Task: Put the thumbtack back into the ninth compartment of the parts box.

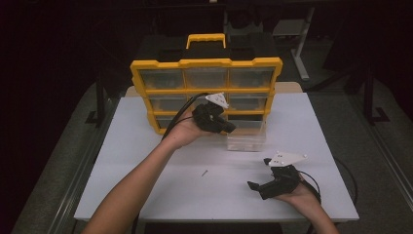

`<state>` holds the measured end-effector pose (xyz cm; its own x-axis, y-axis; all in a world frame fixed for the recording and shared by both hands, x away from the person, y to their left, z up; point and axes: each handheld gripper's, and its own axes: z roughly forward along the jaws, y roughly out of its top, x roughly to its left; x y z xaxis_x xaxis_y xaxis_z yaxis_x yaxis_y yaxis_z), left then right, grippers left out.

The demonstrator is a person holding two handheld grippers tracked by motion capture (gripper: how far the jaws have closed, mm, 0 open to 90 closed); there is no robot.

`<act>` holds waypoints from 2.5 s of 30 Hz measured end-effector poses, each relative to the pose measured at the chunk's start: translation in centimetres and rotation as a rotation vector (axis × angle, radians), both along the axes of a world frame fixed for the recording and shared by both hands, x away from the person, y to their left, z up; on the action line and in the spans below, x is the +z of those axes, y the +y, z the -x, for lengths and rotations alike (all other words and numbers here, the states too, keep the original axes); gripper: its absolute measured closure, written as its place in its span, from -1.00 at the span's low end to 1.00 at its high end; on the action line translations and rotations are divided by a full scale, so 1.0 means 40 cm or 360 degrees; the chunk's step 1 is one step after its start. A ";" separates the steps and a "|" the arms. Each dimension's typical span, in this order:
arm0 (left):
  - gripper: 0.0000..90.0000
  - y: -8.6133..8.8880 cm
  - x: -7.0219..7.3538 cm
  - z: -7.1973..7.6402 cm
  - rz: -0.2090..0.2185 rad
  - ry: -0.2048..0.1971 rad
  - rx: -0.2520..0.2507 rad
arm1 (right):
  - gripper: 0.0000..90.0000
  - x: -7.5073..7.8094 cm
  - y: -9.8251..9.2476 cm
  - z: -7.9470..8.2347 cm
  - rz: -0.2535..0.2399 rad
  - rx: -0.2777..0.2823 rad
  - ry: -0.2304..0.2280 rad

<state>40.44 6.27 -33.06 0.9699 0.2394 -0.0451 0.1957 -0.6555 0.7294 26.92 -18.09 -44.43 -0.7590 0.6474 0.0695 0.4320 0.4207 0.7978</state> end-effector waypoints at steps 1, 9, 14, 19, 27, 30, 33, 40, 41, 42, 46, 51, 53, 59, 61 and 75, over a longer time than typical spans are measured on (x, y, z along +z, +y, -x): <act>0.94 0.000 0.000 0.000 0.0000 0.0000 0.0000 | -1.00 0.000 0.000 0.000 0.0000 0.0000 0.0000; 0.94 -0.048 -0.004 -0.023 -0.0016 -0.0018 -0.0005 | -1.00 0.000 -0.001 0.000 -0.0002 0.0001 0.0001; 0.94 -0.069 -0.021 -0.036 -0.0043 -0.0017 -0.0007 | -1.00 0.000 -0.001 0.001 -0.0001 0.0005 -0.0001; 0.94 -0.087 -0.043 -0.045 -0.0062 0.0000 -0.0008 | -1.00 0.001 -0.001 0.001 -0.0003 0.0003 0.0000; 0.94 -0.115 -0.075 -0.043 -0.0165 -0.0007 -0.0040 | -1.00 0.001 -0.002 0.001 -0.0004 0.0002 0.0001; 0.94 -0.125 -0.086 -0.039 -0.0202 -0.0017 -0.0047 | -1.00 0.001 -0.002 0.001 -0.0003 0.0003 0.0001; 0.94 -0.133 -0.093 -0.037 -0.0225 -0.0020 -0.0054 | -1.00 0.001 -0.002 0.001 -0.0006 0.0004 -0.0004; 0.91 -0.137 -0.097 -0.037 -0.0237 -0.0025 -0.0045 | -1.00 0.002 -0.003 0.001 -0.0007 0.0004 -0.0003; 0.89 -0.136 -0.096 -0.037 -0.0233 -0.0024 -0.0040 | -1.00 0.002 -0.003 0.001 -0.0007 0.0004 -0.0003; 0.86 -0.136 -0.095 -0.037 -0.0236 -0.0029 -0.0037 | -1.00 0.002 -0.003 0.001 -0.0006 0.0004 -0.0003; 0.79 -0.131 -0.090 -0.037 -0.0227 -0.0037 -0.0022 | -1.00 0.001 -0.003 0.001 -0.0005 0.0004 -0.0002; 0.74 -0.115 -0.072 -0.038 -0.0181 -0.0030 -0.0004 | -1.00 0.002 -0.003 0.001 -0.0007 0.0003 -0.0003; 0.68 -0.106 -0.063 -0.036 -0.0167 -0.0029 0.0003 | -1.00 0.002 -0.003 0.001 -0.0006 0.0004 -0.0003; 0.53 -0.074 -0.041 -0.032 -0.0107 0.0012 0.0030 | -1.00 0.001 -0.002 0.001 -0.0003 0.0003 -0.0001; 0.49 -0.055 -0.031 -0.029 -0.0081 0.0031 0.0038 | -1.00 0.001 -0.001 0.002 -0.0002 0.0004 -0.0002; 0.20 0.029 -0.014 -0.008 0.0004 0.0066 0.0094 | -1.00 0.000 0.000 0.001 0.0003 0.0006 -0.0002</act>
<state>40.77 7.42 -33.60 0.9514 0.2960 -0.0854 0.2639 -0.6400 0.7216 26.88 -18.08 -44.43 -0.7614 0.6448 0.0675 0.4294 0.4236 0.7976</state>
